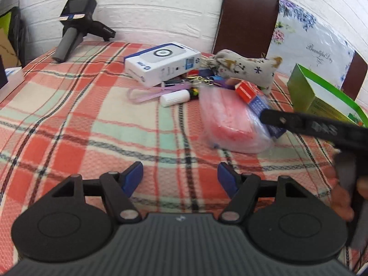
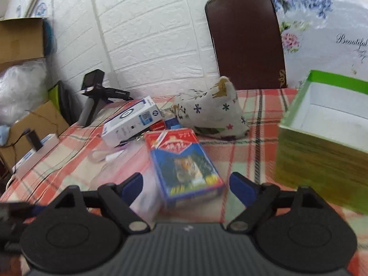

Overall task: Organize objects
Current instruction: 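Grasp the blue tiger-picture card box with the left tool, then carry the card box with the left tool into the green box and release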

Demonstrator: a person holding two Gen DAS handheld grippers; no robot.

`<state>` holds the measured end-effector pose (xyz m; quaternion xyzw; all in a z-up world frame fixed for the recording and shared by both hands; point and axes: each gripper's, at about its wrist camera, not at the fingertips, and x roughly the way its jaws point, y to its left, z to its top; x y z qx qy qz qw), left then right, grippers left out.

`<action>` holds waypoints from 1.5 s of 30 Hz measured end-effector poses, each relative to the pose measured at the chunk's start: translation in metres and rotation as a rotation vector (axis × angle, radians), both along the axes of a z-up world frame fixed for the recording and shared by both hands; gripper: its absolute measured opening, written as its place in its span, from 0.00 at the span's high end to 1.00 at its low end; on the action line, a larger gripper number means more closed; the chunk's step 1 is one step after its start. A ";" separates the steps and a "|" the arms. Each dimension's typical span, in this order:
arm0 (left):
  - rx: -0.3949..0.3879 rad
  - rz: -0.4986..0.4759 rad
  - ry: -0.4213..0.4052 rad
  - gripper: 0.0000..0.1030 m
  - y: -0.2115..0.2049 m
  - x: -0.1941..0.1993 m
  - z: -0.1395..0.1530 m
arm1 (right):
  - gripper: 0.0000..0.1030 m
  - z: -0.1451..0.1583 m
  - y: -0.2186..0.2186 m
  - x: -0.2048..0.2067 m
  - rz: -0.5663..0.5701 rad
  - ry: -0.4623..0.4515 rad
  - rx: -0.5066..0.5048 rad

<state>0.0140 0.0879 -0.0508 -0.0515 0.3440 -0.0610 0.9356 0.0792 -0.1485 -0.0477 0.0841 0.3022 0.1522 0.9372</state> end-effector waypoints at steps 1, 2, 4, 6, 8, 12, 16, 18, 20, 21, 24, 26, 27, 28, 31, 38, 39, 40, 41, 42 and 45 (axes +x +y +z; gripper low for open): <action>-0.004 -0.001 -0.002 0.29 0.004 -0.002 0.000 | 0.15 -0.004 0.003 0.010 0.017 0.019 0.010; -0.007 -0.004 -0.003 0.29 0.006 -0.004 -0.001 | 0.15 -0.009 0.003 0.016 0.032 0.035 0.031; -0.014 -0.016 -0.002 0.28 0.007 -0.005 0.000 | 0.37 -0.011 -0.002 0.014 0.040 0.044 0.090; -0.037 -0.031 0.005 0.25 0.009 -0.005 0.001 | 0.41 -0.006 -0.002 -0.001 0.032 0.040 0.094; -0.084 -0.046 0.022 0.25 0.014 -0.004 0.001 | 0.41 -0.001 0.006 -0.025 0.079 -0.005 0.035; -0.190 -0.065 0.036 0.21 0.032 -0.008 0.008 | 0.41 0.001 0.046 -0.087 0.308 -0.094 -0.148; -0.200 -0.022 0.019 0.21 0.058 -0.017 0.013 | 0.41 -0.010 0.078 -0.097 0.422 -0.068 -0.241; -0.224 0.009 0.026 0.21 0.073 -0.022 0.015 | 0.41 -0.009 0.087 -0.091 0.460 -0.047 -0.221; -0.244 0.038 0.014 0.21 0.084 -0.024 0.019 | 0.40 -0.007 0.101 -0.090 0.492 -0.065 -0.264; -0.248 0.042 0.008 0.21 0.087 -0.024 0.021 | 0.39 -0.009 0.108 -0.091 0.524 -0.064 -0.273; -0.248 0.013 0.008 0.21 0.083 -0.017 0.026 | 0.19 -0.013 0.115 -0.092 0.532 -0.074 -0.286; -0.237 -0.026 0.016 0.21 0.076 -0.010 0.023 | 0.15 -0.014 0.110 -0.091 0.508 -0.058 -0.270; -0.219 -0.041 0.026 0.21 0.071 -0.005 0.020 | 0.15 -0.014 0.106 -0.089 0.496 -0.044 -0.258; -0.198 -0.057 0.035 0.21 0.065 0.000 0.017 | 0.15 -0.015 0.102 -0.089 0.485 -0.038 -0.253; -0.132 -0.124 0.046 0.25 0.046 0.008 0.009 | 0.15 -0.016 0.092 -0.094 0.469 -0.034 -0.256; -0.121 -0.180 0.079 0.43 0.029 0.001 0.001 | 0.29 -0.015 0.082 -0.100 0.402 -0.045 -0.255; -0.129 -0.185 0.085 0.43 0.029 -0.002 0.001 | 0.31 -0.014 0.080 -0.100 0.394 -0.046 -0.256; -0.134 -0.190 0.093 0.43 0.027 -0.005 0.001 | 0.32 -0.014 0.079 -0.101 0.389 -0.045 -0.256; -0.139 -0.195 0.099 0.43 0.024 -0.007 0.001 | 0.32 -0.014 0.077 -0.102 0.385 -0.044 -0.259; -0.142 -0.205 0.104 0.43 0.020 -0.008 0.001 | 0.32 -0.014 0.076 -0.105 0.379 -0.046 -0.263; -0.137 -0.233 0.117 0.44 0.004 -0.010 0.002 | 0.33 -0.014 0.068 -0.112 0.355 -0.058 -0.287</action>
